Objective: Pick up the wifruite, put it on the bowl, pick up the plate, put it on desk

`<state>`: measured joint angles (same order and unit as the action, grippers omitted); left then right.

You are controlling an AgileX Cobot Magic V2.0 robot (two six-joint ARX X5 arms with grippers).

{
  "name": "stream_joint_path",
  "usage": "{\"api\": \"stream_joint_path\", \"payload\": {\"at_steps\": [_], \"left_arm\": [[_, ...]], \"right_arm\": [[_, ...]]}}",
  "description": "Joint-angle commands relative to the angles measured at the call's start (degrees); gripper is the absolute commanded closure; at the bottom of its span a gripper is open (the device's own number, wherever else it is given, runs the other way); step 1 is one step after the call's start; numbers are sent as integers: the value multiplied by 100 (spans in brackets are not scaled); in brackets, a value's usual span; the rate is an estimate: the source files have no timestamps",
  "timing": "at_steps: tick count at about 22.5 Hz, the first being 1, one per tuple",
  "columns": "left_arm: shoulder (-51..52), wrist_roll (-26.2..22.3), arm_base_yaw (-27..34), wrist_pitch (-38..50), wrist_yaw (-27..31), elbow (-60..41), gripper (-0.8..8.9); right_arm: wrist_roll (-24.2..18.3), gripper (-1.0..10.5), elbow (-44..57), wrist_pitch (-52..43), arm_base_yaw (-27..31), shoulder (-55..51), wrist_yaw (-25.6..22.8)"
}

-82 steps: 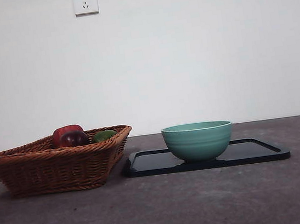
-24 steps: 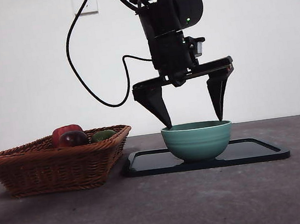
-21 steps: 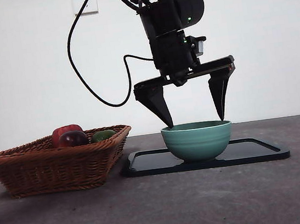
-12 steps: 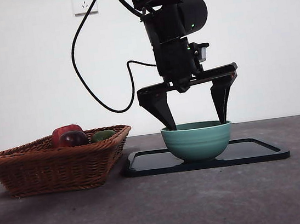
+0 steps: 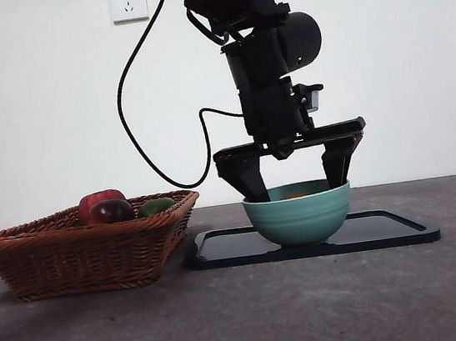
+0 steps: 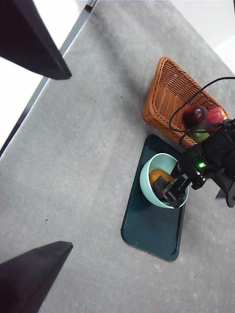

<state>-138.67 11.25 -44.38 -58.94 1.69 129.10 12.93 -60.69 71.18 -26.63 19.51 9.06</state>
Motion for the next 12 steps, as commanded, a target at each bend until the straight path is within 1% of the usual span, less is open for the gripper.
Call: {"api": "stream_joint_path", "payload": {"at_steps": [1,4,5,11,12], "left_arm": [[-221,-46,-70,42,7,175,453],[-236,-48,-70,52,7,175,460],[-247,-48,-70,52,7,175,485],[-339,-50,-70,61,7,175,487],[-339,-50,-70,68,7,177,516]], "right_arm": [[59,396,-50,-39,-35,9,9],[59,397,-50,-39,-35,9,11],[59,397,-50,-39,-35,9,11],[57,397,-50,-39,-35,9,11],[57,397,-50,-39,-35,9,11]]}}
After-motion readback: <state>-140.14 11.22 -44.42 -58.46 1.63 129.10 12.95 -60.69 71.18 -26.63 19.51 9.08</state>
